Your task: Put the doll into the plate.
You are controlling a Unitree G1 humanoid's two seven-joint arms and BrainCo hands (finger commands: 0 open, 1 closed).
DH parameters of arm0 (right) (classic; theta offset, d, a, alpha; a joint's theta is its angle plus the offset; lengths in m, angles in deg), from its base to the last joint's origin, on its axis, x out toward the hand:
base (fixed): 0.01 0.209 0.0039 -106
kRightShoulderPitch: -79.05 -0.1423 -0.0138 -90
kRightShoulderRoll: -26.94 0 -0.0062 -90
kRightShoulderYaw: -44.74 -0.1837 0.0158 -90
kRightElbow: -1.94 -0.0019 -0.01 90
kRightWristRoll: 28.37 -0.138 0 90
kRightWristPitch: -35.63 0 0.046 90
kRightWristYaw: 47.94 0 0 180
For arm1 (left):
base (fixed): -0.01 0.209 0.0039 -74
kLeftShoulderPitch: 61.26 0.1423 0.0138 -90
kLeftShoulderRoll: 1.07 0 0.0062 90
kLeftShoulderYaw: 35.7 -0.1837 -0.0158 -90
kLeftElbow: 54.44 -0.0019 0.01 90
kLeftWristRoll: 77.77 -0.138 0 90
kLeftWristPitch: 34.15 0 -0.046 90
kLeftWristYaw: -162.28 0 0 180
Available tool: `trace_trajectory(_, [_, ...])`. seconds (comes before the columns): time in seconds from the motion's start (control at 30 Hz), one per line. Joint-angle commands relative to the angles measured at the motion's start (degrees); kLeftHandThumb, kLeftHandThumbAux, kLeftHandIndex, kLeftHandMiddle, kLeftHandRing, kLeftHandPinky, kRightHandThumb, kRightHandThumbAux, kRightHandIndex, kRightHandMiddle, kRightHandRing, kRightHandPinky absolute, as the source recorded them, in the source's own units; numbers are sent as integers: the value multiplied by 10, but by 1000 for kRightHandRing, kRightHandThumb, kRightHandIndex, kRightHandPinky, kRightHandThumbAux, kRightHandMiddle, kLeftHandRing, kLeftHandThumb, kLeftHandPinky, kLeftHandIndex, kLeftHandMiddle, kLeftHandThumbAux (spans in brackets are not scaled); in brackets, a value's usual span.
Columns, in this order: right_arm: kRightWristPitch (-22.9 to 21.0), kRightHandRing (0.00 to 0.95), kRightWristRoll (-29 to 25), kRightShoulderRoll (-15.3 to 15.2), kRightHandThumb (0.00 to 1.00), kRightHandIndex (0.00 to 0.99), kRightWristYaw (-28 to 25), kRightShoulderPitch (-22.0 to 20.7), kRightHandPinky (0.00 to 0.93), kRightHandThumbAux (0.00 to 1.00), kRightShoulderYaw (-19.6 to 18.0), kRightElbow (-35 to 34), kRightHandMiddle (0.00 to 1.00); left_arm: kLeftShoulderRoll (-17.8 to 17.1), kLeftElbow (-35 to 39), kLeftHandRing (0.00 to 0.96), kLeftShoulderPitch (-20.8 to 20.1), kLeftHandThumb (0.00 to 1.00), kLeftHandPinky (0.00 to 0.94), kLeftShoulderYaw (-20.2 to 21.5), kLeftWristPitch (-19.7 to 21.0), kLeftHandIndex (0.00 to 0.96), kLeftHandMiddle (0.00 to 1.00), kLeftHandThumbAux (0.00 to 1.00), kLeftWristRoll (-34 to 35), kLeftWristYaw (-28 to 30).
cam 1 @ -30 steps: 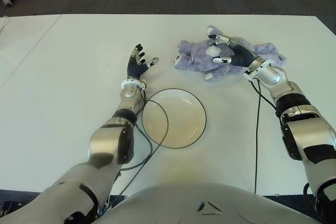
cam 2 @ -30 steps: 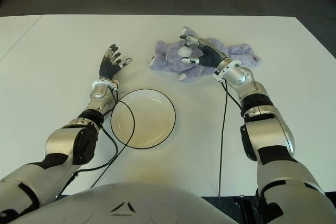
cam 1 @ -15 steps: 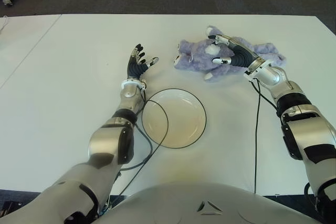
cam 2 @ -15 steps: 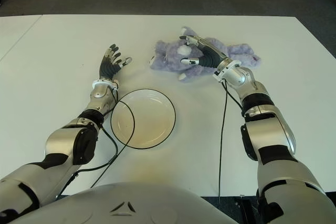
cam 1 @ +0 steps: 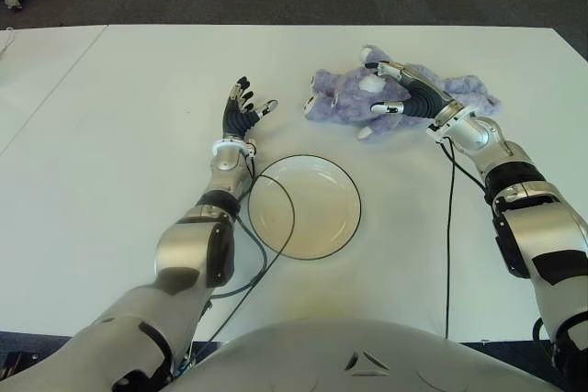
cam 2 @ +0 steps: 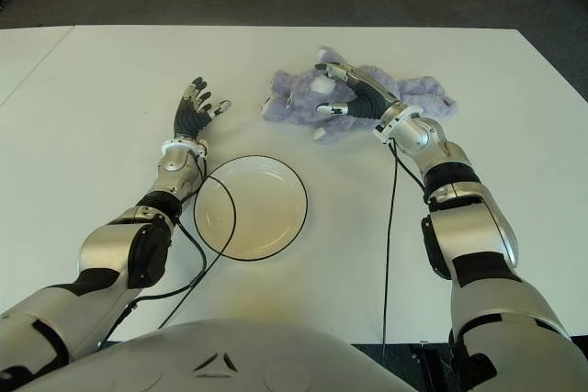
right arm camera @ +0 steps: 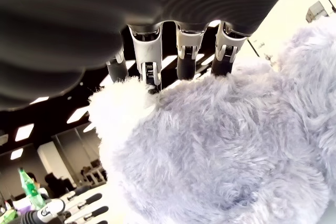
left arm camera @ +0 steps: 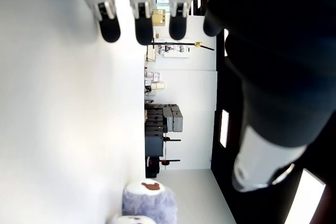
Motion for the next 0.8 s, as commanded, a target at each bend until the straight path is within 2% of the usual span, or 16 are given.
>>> trace_trajectory(0.03, [-15,0,26,-2,74,0,9,-6,0,287,16,23,0,15,-52,93,69,0,136,0,65,16,78,797,0,2])
trace_trajectory(0.37, [-65,0,40,-6,73,0,34,-59,0,310,20,59,0,14,-53,91,69,0,130,-4,72,8,74,776,-4,-5])
trace_trajectory(0.53, [-69,0,44,-10,75,0,62,-72,0,331,19,58,0,14,-53,108,67,0,147,-1,77,13,91,782,-1,-7])
trace_trajectory(0.8, [-70,0,60,-17,75,0,107,-79,0,354,25,56,0,14,-54,103,68,0,121,-1,75,4,84,776,-2,-9])
